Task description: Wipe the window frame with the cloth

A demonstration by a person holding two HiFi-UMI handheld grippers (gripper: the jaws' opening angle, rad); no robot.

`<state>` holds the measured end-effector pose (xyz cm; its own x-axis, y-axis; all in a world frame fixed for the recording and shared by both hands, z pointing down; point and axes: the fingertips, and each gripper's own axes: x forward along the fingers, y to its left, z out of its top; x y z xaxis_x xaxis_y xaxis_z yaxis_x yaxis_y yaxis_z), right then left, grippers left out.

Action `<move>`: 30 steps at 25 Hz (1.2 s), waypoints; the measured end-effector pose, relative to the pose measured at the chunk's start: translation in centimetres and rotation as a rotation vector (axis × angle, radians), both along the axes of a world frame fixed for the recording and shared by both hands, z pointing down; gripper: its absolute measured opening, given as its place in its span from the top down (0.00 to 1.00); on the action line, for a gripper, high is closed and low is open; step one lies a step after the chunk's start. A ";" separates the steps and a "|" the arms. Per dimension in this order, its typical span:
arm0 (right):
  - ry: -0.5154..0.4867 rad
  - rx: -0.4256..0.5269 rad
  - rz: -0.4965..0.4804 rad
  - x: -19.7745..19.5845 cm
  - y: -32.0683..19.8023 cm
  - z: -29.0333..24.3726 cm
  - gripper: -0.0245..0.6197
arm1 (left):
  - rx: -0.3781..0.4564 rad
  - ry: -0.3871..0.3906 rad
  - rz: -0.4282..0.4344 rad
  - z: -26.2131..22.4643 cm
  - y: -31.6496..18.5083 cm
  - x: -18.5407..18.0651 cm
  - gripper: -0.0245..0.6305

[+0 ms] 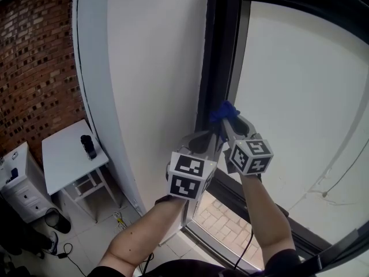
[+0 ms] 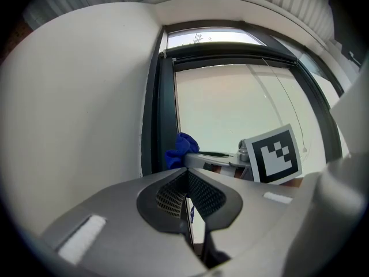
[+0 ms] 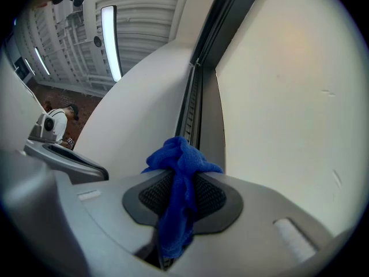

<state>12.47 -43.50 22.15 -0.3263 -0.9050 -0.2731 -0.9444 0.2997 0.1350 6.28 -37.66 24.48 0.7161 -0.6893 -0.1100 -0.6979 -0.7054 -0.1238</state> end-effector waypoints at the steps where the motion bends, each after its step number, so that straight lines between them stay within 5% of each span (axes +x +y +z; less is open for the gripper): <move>1: -0.004 -0.005 -0.003 -0.1 0.0 0.7 0.81 | -0.008 -0.002 0.000 0.5 -0.1 -0.1 0.97; 17: 0.014 -0.105 -0.013 -0.1 -0.3 10.6 0.81 | -0.031 -0.056 0.023 4.4 0.4 0.2 0.97; 30: 0.042 -0.276 0.036 -0.2 -0.3 18.8 0.81 | -0.050 -0.059 0.028 5.6 1.0 -0.5 0.97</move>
<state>12.25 -43.76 40.99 -0.2985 -0.9544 -0.0021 -0.9504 0.2971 0.0922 5.79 -36.69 30.10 0.7397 -0.6721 -0.0330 -0.6700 -0.7312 -0.1281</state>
